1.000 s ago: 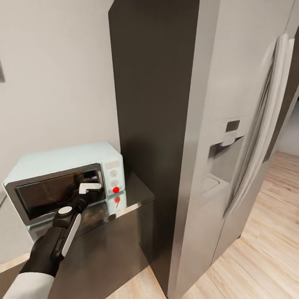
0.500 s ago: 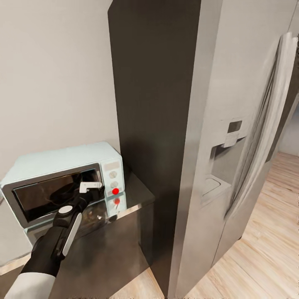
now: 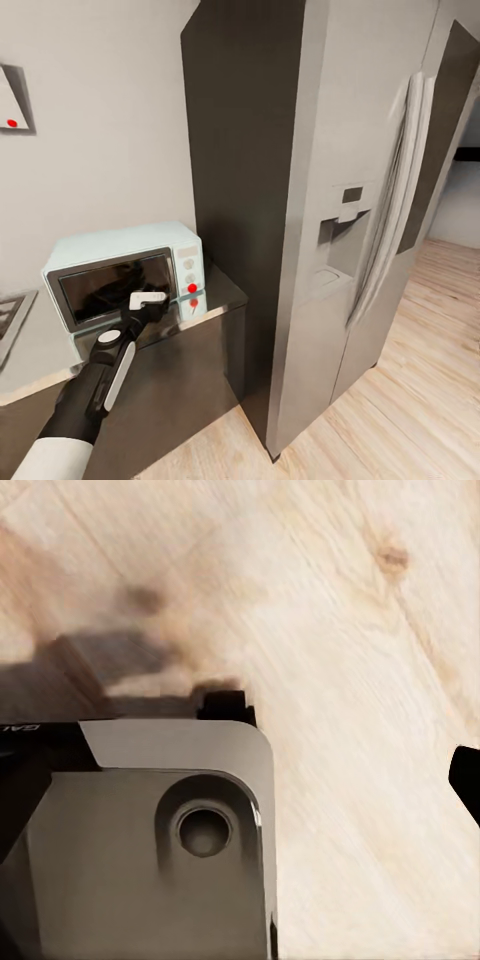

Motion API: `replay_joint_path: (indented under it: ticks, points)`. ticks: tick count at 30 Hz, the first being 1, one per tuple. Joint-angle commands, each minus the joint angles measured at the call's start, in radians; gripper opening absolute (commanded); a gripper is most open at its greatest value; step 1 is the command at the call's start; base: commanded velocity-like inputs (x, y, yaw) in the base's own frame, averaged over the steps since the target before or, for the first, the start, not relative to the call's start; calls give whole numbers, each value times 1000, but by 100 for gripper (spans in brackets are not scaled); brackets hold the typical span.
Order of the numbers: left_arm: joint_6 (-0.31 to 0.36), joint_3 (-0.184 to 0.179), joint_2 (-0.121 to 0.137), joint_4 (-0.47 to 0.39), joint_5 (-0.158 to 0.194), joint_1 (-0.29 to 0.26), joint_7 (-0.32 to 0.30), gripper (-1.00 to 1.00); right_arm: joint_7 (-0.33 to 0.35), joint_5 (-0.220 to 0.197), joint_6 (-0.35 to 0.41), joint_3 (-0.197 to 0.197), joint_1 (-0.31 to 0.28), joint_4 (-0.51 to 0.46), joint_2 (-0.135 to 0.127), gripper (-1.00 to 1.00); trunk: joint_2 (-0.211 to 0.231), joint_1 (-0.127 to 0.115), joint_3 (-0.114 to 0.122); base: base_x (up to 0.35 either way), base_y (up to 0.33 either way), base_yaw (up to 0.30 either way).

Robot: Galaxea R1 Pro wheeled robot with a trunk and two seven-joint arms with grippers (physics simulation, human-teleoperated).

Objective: In the kitchen, take the popcorn bag from the countertop, put it into the microwave, and heat it until the popcorn is cooked so the cooked popcorn ends up inside the bag.

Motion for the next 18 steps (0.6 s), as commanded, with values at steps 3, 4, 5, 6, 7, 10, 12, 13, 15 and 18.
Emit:
replay_joint_path:
  ticks: [3,4,5,6,7,10,12,13,15,18]
  points:
    - [7,-9,-12,4,7,0,2,100,4,-10,1,8,-2,2,0,100,-1,-1,-1,-344,0,0]
    - [7,-15,-35,9,3,0,4,100,4,-10,1,8,-2,2,0,100,-1,-1,-1,-344,0,0]
    - [6,-17,-53,13,2,0,4,100,4,-10,1,8,-2,2,0,100,-1,-1,-1,-344,0,0]
    - [6,-19,-66,23,1,0,3,100,4,-10,1,8,-2,2,0,100,-1,-1,-1,-344,0,0]
    - [6,-21,-71,30,1,0,2,100,4,-10,1,8,-1,2,1,100,-1,-1,-1,-344,0,0]
    - [5,-47,-83,92,1,0,-8,100,4,-9,1,8,-1,2,1,100,-1,-1,-1,-344,0,0]
    - [4,-79,-87,124,6,0,-9,100,4,-9,1,8,-1,2,1,100,-1,-1,-1,-344,0,0]
    - [4,-92,-88,144,7,0,-9,100,4,-9,1,8,-1,2,1,100,-1,-1,-1,-344,0,0]
    - [4,-106,-94,195,10,0,-11,100,4,-9,1,8,-1,2,1,100,-1,-1,-1,-344,0,0]
    - [3,-110,-113,318,11,0,-13,100,4,-8,1,8,-1,2,1,100,-1,-1,-1,-299,-28,0]
